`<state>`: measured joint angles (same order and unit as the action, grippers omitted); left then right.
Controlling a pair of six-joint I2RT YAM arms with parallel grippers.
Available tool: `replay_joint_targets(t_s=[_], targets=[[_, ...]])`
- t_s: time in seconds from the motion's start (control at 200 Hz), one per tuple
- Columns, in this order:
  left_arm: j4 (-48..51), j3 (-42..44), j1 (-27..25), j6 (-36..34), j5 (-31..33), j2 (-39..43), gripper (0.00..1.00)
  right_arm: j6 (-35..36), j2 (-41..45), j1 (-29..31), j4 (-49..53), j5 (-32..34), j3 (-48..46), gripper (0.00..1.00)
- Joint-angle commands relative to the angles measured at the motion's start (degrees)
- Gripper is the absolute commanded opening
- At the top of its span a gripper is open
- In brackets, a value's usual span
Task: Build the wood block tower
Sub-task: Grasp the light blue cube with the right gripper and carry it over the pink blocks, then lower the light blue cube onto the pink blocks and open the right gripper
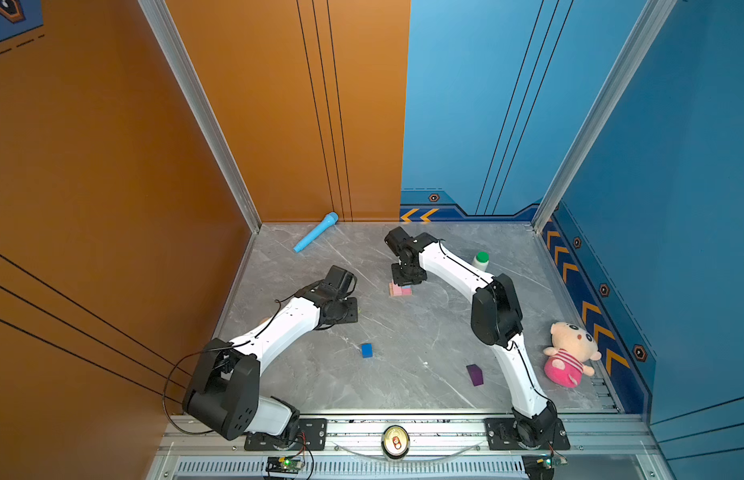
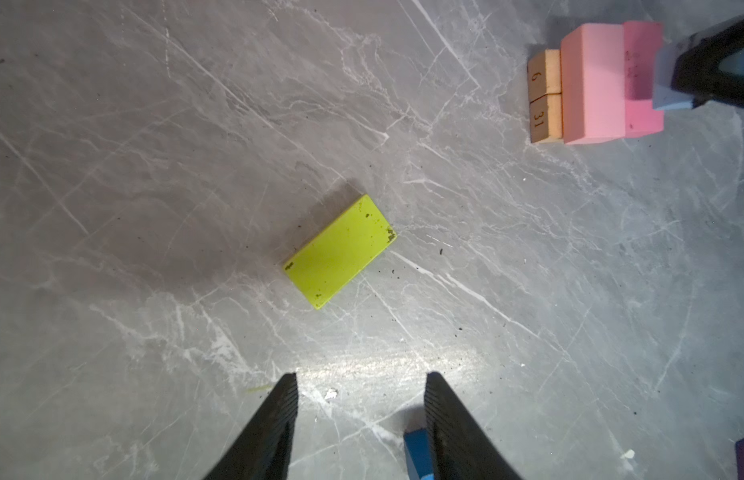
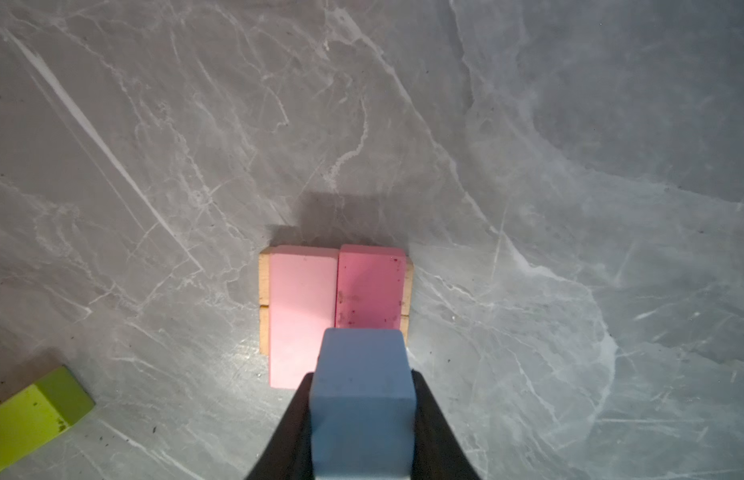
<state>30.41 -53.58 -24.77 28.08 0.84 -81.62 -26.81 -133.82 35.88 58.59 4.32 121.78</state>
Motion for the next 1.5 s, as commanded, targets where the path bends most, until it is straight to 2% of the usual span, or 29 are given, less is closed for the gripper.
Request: replay_joint_targets(t_s=[0.0, 0.921, 1.497], targets=[[0.3, 0.4, 0.6, 0.3, -0.7, 0.7, 0.52, 0.5, -0.9, -0.5, 2.3, 1.1, 2.0, 0.18], [0.1, 0.8, 1.0, 0.3, -0.8, 0.6, 0.52, 0.6, -3.5, -0.4, 3.2, 0.2, 4.8, 0.23], [0.1, 1.1, 1.3, 0.2, -0.9, 0.8, 0.52, 0.3, -4.2, -0.1, 3.4, -0.5, 5.0, 0.29]])
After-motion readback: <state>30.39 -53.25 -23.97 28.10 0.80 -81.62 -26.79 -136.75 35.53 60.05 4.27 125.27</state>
